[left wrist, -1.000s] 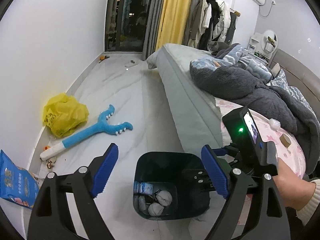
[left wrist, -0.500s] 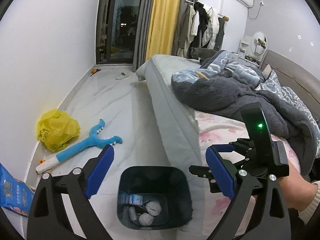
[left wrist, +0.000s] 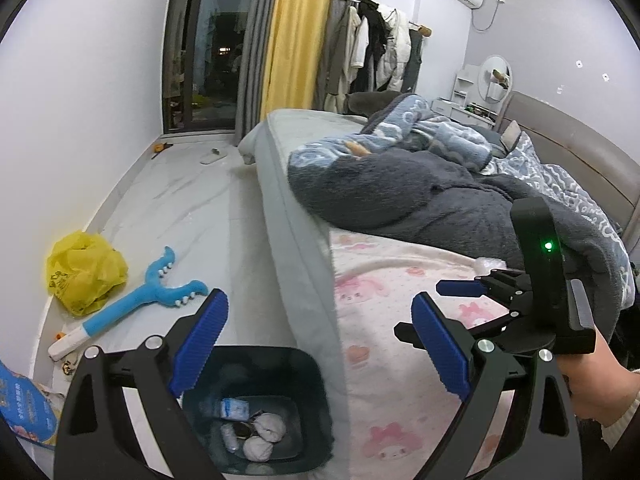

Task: Collect trash
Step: 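Move both open grippers from the bin back over the pink blanket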

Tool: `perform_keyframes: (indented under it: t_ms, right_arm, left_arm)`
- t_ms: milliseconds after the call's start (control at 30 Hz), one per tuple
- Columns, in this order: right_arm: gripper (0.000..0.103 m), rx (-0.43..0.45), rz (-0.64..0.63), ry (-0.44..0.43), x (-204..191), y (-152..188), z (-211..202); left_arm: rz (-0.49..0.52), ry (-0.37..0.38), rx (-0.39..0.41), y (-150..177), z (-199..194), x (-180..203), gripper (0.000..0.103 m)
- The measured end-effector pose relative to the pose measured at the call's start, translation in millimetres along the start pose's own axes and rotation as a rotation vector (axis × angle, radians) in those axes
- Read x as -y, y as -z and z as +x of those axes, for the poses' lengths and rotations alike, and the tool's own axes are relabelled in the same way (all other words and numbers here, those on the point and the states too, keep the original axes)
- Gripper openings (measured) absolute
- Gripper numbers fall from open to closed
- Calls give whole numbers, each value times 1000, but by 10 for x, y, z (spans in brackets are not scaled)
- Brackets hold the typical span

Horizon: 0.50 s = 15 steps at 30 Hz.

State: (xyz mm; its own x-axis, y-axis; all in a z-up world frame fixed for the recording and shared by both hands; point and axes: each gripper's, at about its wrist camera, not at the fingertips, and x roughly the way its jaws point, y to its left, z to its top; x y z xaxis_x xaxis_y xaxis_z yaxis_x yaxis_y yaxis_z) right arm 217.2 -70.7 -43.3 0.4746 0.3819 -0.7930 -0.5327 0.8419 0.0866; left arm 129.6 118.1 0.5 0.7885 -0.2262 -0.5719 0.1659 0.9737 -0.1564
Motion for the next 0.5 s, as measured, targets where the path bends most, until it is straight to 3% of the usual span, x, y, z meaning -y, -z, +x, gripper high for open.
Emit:
perform_keyframes:
  t_ms: [500]
  right_arm:
    - [88,36,46,110,676,262,-394]
  left_arm:
    - [12,63,-9,-78,265,519,94]
